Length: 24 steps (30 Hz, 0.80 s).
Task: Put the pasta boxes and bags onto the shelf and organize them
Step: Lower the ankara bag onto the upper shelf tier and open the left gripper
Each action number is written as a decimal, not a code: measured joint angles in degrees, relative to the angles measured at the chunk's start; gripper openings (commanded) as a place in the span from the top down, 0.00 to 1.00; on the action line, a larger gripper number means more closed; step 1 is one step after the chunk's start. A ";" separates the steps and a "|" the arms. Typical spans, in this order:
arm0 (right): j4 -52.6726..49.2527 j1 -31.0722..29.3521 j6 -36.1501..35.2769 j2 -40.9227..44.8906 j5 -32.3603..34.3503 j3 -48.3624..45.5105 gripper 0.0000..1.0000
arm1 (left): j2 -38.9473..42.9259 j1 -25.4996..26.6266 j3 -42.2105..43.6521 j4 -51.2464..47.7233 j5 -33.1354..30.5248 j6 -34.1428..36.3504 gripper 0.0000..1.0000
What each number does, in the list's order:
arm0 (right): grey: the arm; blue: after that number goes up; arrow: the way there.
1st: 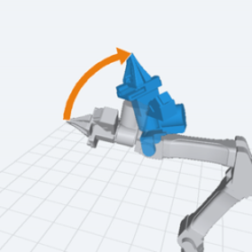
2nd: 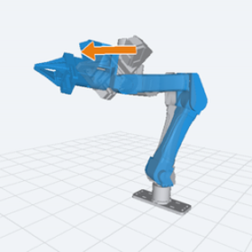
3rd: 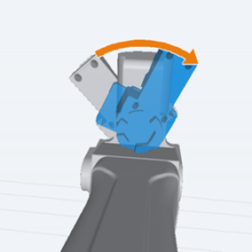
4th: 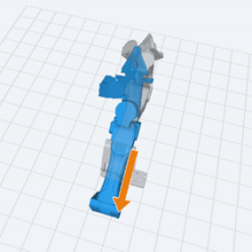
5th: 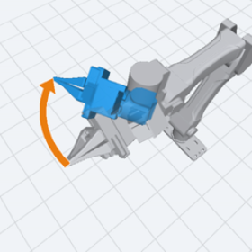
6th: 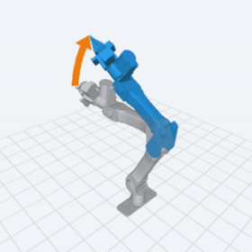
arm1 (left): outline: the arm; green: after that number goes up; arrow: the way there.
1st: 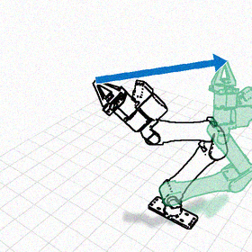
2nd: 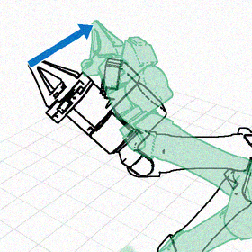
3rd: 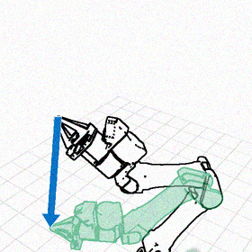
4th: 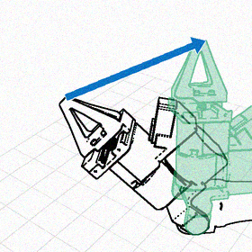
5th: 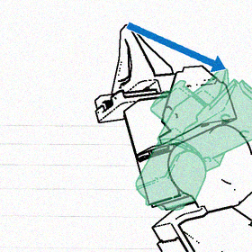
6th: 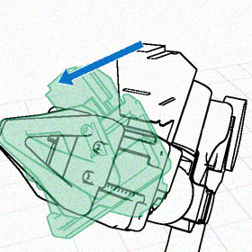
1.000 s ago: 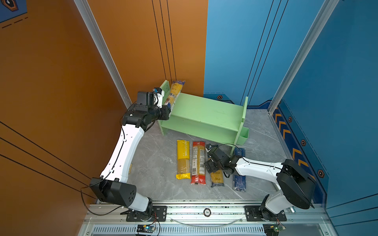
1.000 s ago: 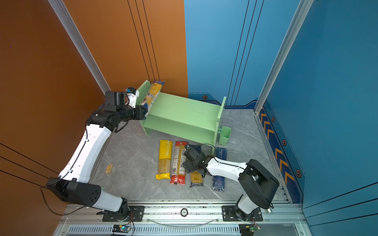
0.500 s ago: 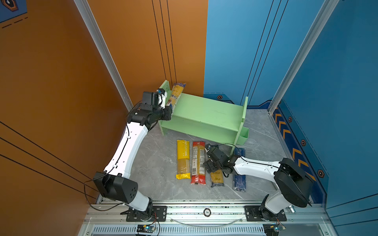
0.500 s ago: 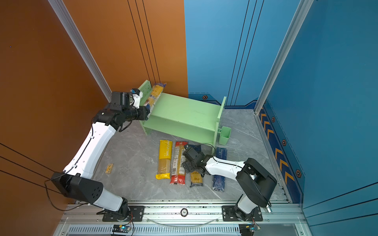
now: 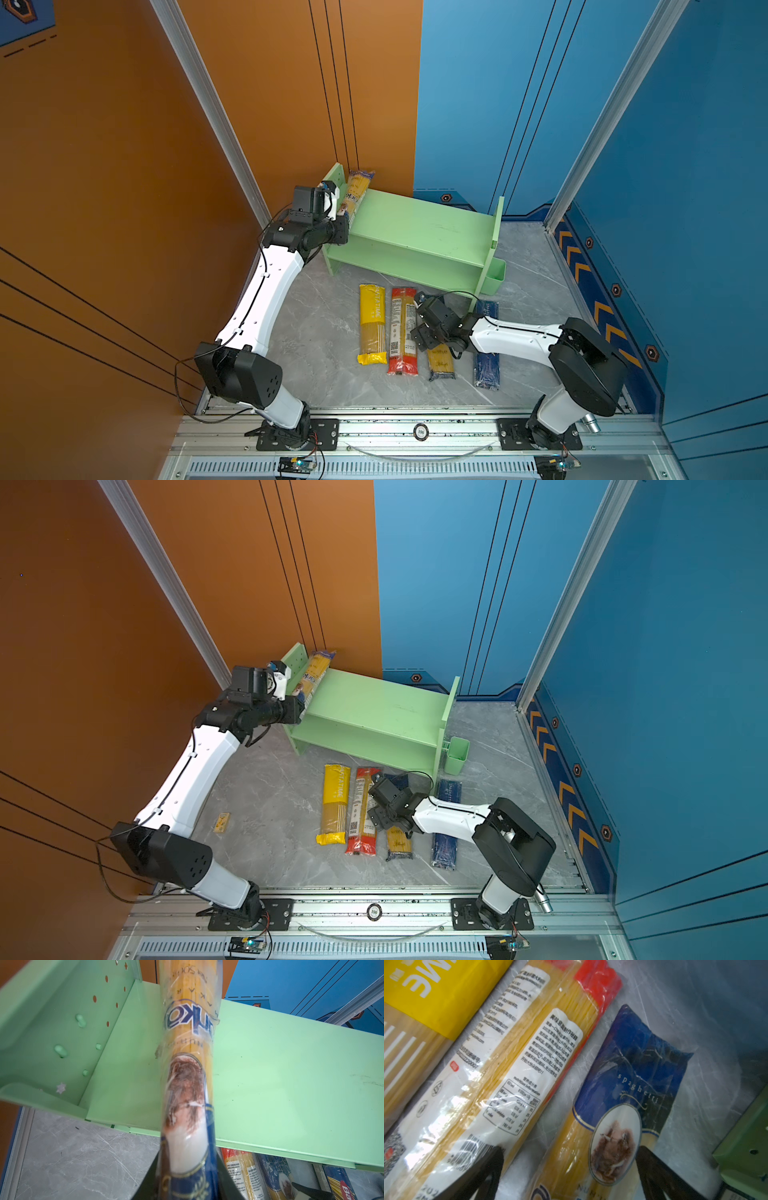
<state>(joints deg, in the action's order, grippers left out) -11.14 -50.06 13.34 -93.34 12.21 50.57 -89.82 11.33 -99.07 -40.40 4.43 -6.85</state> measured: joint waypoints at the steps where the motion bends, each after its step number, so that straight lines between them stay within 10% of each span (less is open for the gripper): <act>1: 0.00 0.00 0.00 -0.04 0.00 0.00 0.02 | 0.00 0.00 0.00 0.00 0.00 0.00 1.00; 24: -0.35 -0.24 0.00 -0.11 -0.09 0.39 0.01 | -1.92 0.02 0.00 1.70 -0.59 0.57 0.94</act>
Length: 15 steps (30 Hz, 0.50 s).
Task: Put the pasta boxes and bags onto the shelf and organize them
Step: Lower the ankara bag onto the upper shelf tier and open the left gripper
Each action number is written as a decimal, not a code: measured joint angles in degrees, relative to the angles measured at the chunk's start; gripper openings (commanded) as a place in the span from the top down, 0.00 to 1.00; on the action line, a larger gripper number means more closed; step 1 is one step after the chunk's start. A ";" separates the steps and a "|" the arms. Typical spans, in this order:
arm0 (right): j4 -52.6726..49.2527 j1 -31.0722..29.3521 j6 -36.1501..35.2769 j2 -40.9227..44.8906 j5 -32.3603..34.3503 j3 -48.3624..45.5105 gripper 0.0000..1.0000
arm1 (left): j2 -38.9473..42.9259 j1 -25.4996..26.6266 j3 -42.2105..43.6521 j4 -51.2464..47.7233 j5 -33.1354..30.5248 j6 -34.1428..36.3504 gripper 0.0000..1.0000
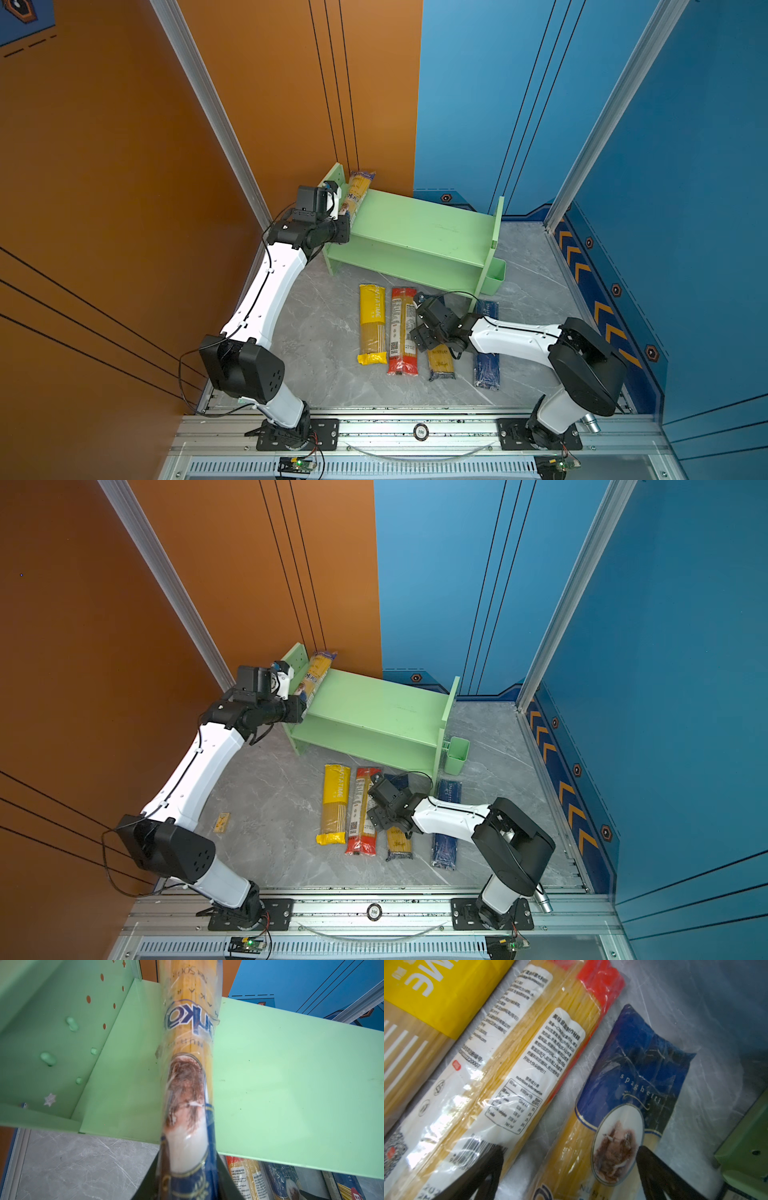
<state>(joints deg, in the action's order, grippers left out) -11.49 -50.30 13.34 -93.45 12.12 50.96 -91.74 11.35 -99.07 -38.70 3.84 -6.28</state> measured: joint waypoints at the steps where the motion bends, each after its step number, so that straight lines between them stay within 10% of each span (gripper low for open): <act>1: -0.15 0.00 -0.02 -0.13 -0.22 0.44 0.01 | 0.00 0.00 0.00 0.00 0.00 0.00 0.87; 15: -3.63 -0.66 -2.60 -4.42 -4.72 10.91 0.00 | 2.38 0.02 1.14 5.46 -0.35 0.37 0.41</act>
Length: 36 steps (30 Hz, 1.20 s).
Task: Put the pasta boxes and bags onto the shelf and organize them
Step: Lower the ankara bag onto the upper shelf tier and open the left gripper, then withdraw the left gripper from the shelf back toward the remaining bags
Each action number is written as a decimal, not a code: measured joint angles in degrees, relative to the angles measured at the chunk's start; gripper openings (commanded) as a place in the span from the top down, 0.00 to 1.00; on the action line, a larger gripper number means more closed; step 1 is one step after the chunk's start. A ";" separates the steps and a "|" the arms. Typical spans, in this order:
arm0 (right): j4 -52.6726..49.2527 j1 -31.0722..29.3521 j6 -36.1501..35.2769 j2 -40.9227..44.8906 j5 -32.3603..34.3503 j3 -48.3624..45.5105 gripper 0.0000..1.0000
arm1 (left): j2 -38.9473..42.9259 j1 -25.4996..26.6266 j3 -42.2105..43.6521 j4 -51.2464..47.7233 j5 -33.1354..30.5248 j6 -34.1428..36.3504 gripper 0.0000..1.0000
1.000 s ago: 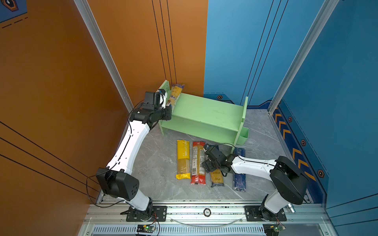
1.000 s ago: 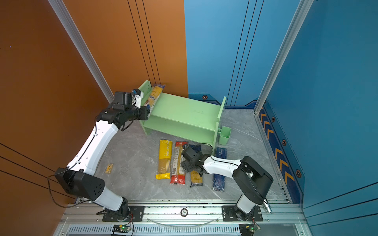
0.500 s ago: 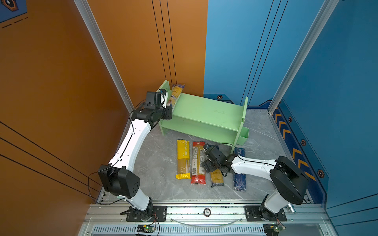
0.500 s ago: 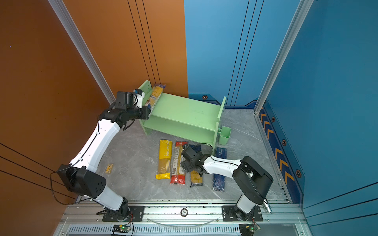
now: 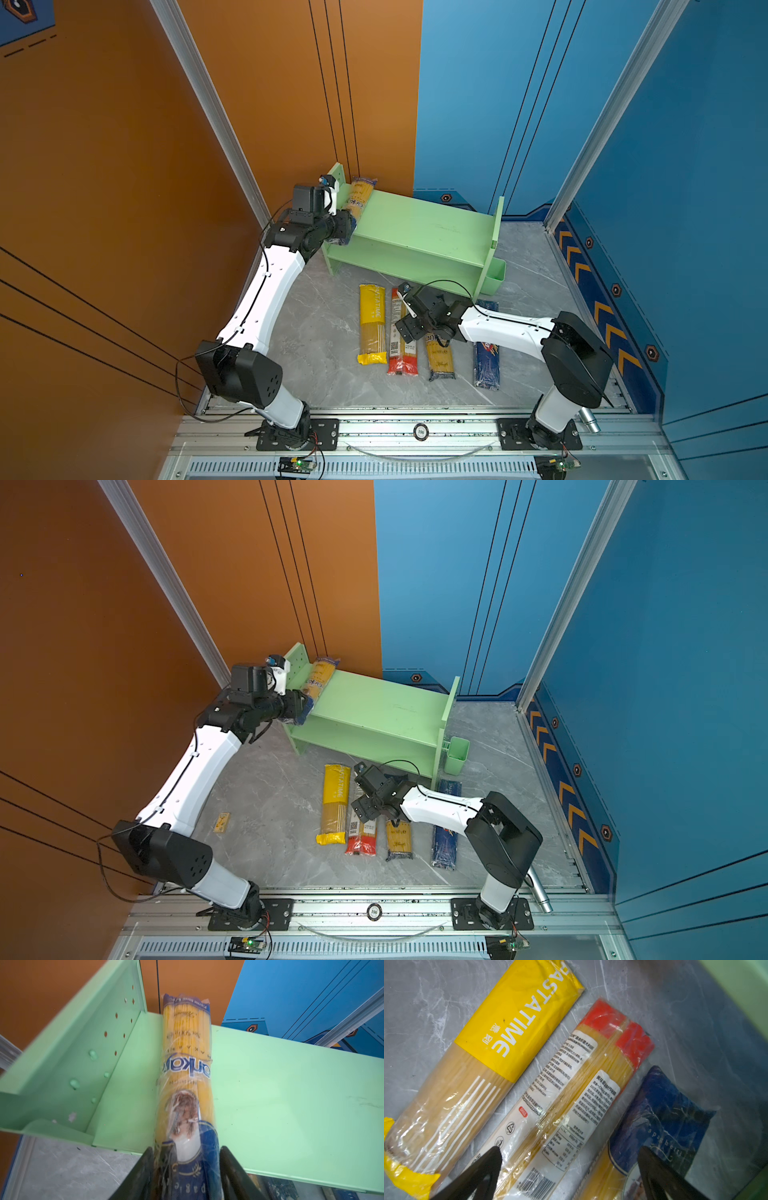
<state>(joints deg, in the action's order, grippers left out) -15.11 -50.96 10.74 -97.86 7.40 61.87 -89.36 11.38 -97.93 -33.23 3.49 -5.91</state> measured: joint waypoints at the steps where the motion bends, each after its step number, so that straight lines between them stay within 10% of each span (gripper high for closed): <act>1: -0.26 0.00 -0.02 -0.22 -0.17 0.02 0.00 | 0.57 0.00 0.00 0.55 0.09 0.02 0.41; 23: -2.91 -0.11 0.02 -0.55 -1.20 0.07 0.00 | 7.85 -0.57 0.83 3.58 2.58 -0.13 0.09; 36: -4.00 -3.43 1.16 3.39 0.79 0.22 0.00 | 25.42 -0.59 17.73 8.85 4.09 -2.10 0.01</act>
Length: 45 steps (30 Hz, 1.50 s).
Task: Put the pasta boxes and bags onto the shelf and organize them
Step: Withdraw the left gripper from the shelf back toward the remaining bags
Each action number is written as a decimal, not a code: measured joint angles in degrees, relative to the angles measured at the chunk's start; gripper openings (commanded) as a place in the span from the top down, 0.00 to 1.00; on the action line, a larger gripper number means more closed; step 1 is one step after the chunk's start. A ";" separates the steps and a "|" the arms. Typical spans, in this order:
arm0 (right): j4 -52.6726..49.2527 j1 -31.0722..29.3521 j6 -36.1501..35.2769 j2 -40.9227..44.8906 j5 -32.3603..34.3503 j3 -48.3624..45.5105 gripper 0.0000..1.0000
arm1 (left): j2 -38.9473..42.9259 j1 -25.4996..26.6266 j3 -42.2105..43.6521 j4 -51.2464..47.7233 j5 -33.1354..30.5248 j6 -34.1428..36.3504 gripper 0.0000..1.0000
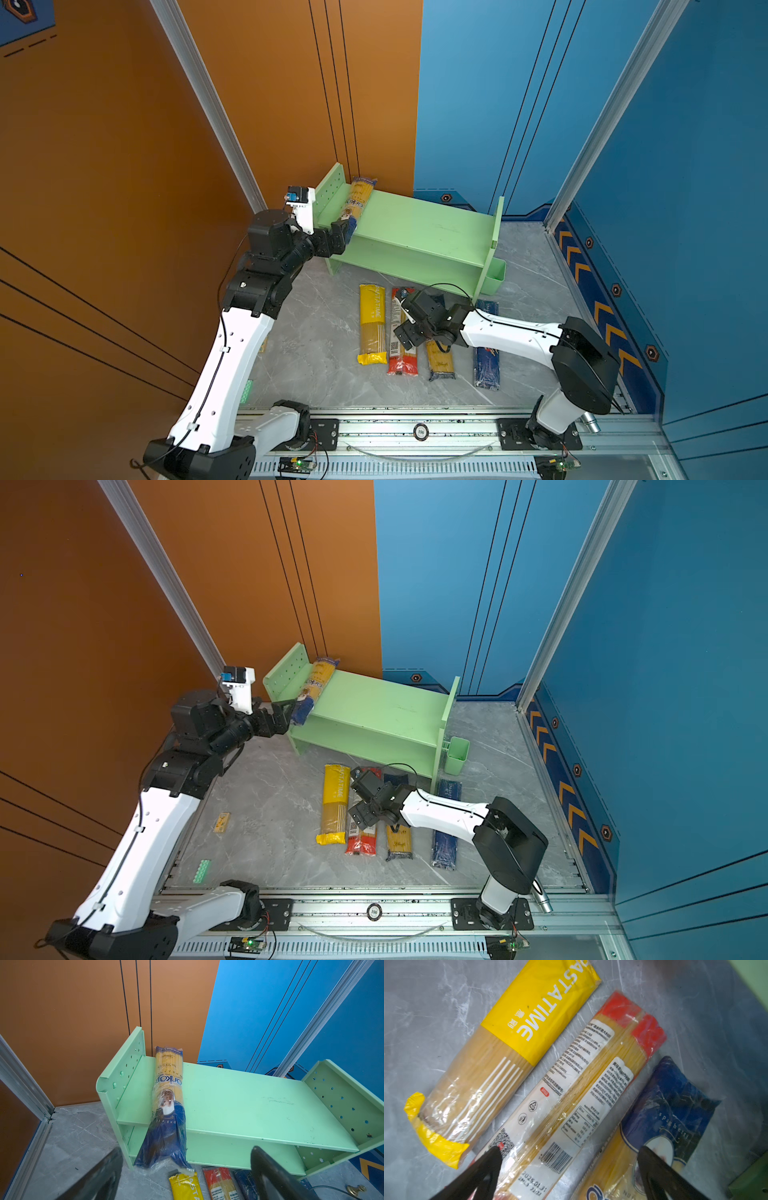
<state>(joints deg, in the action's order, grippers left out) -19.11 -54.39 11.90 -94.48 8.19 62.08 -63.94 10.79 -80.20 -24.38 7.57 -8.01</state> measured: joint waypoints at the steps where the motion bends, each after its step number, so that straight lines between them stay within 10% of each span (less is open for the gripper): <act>1: 0.00 -0.26 0.11 0.39 0.26 0.00 0.00 | 0.90 0.00 0.57 -0.11 0.00 0.00 0.01; 23: -1.46 -1.55 2.21 1.38 6.60 0.00 0.00 | 20.85 8.33 30.82 -6.27 2.82 -8.33 0.02; 33: -1.46 -1.55 3.65 1.38 9.94 0.00 0.00 | 23.17 20.72 41.18 -7.19 -7.61 -15.47 0.01; 45: -1.49 -1.55 4.09 1.70 12.02 -0.63 0.00 | 16.85 22.84 46.53 -2.91 -13.81 -21.66 0.01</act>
<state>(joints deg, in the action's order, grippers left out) -20.60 -55.94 15.99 -92.77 20.21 61.45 -47.09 33.63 -33.67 -27.29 -6.24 -29.67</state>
